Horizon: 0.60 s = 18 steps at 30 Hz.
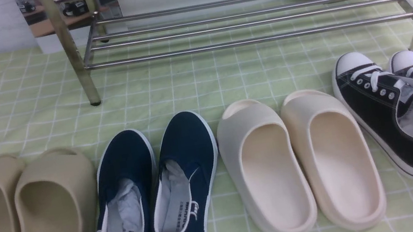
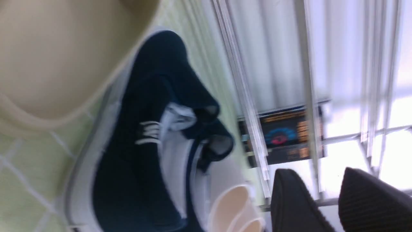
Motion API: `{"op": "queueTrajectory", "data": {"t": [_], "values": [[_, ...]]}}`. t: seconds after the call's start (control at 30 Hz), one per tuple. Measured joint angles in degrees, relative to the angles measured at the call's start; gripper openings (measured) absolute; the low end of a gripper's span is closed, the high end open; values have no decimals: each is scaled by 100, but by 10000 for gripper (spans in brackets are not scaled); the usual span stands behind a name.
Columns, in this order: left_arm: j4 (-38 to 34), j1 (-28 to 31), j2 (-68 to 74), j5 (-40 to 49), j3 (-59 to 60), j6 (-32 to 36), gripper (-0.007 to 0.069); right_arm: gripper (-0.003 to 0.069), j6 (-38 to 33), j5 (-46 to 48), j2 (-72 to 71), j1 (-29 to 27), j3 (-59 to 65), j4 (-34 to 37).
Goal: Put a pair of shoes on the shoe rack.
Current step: Use the left arm to grab the shoe closest to it
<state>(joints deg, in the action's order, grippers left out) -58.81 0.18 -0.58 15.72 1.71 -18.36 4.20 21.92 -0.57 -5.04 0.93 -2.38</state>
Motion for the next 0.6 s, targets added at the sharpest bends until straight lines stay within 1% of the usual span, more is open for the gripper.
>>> {"op": "queueTrajectory", "data": {"t": [0.03, 0.2, 0.3, 0.37, 0.5, 0.57, 0.6], "values": [[-201, 0, 0, -114, 0, 65, 239, 239, 0, 0, 0, 0, 0, 0], [-362, 0, 0, -439, 0, 105, 239, 239, 0, 0, 0, 0, 0, 0], [-431, 0, 0, -412, -33, 157, 239, 239, 0, 0, 0, 0, 0, 0], [-382, 0, 0, -250, -242, 437, 239, 239, 0, 0, 0, 0, 0, 0], [194, 0, 0, 193, -1119, 1346, 239, 239, 0, 0, 0, 0, 0, 0], [877, 0, 98, 512, -1643, 1581, 225, 239, 0, 0, 0, 0, 0, 0], [1202, 0, 272, 656, -1912, 1581, 213, 239, 0, 0, 0, 0, 0, 0]]}}
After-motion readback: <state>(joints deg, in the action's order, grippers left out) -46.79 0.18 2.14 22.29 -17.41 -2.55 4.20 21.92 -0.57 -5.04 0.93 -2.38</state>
